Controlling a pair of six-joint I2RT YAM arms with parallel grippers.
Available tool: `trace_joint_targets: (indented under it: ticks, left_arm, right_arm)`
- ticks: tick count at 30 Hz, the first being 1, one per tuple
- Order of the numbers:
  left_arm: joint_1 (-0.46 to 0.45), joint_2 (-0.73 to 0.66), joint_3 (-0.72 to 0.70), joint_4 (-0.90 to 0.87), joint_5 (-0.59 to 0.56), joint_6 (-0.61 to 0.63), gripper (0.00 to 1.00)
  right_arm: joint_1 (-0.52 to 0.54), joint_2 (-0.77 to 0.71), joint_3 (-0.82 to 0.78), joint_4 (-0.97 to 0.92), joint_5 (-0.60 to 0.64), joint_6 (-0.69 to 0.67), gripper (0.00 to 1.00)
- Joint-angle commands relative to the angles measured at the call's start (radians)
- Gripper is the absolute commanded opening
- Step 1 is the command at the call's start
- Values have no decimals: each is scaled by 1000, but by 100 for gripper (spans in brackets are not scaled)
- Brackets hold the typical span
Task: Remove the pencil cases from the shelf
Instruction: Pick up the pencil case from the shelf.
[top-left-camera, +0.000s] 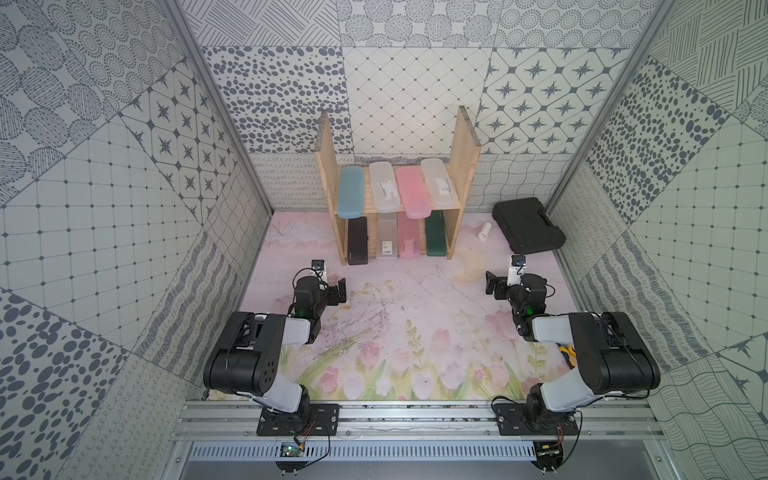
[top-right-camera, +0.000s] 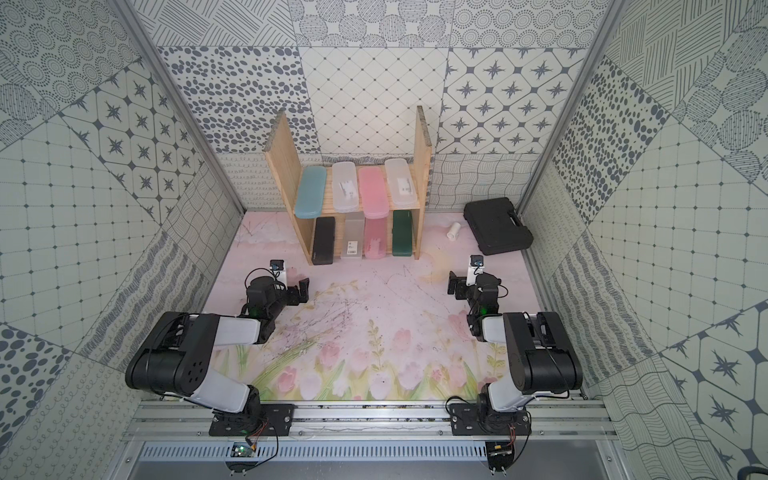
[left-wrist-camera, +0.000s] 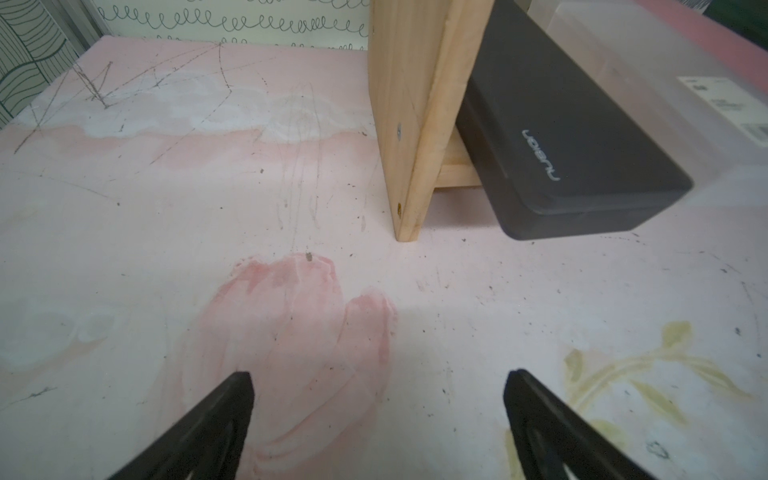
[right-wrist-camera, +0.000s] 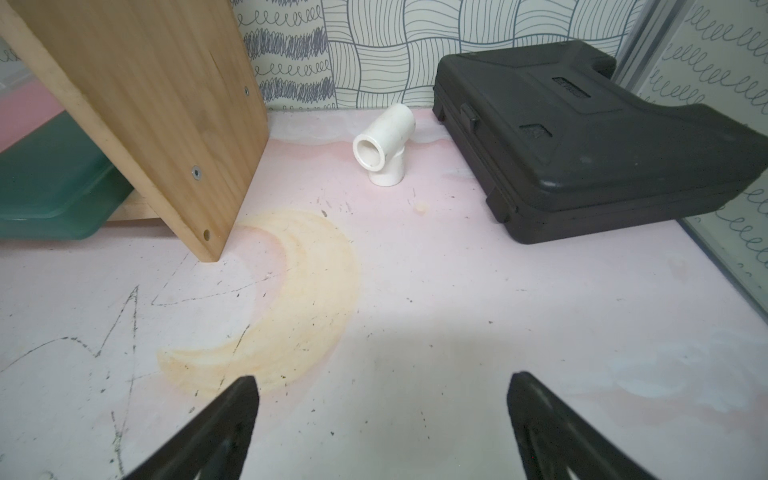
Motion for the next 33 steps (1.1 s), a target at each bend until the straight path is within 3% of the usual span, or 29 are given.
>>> trace_joint_targets:
  ticks: [1,8,11,14,17,22,29,33]
  left_arm:
    - [6,-8,24,-11,-20,-26,99]
    - [5,-134,170,-363,-51,-58,99]
    - [4,-257,175,-439,-36,-124,99]
    - [3,-394,164,-494,-26,-237,99]
    - [6,-512,197,-673,-86,-410,99]
    - [7,-609,232,-869,18,-501,99]
    - [8,-681,182,-886,153,-555,99]
    - [6,-712,164,-888,227,-567,99]
  right_arm:
    - [-4,-2,30,29,39,29,98]
    - [-4,-157,97,-220,91,48,98]
    - [-4,-258,169,-426,165,157,98]
    - [-5,-368,220,-596,133,241,98]
    - [-5,-476,225,-699,100,356,98]
    - [-6,-605,225,-787,-71,387,98]
    - [32,-579,312,-901,-293,437,98]
    - [203,-515,371,-945,-222,422,98]
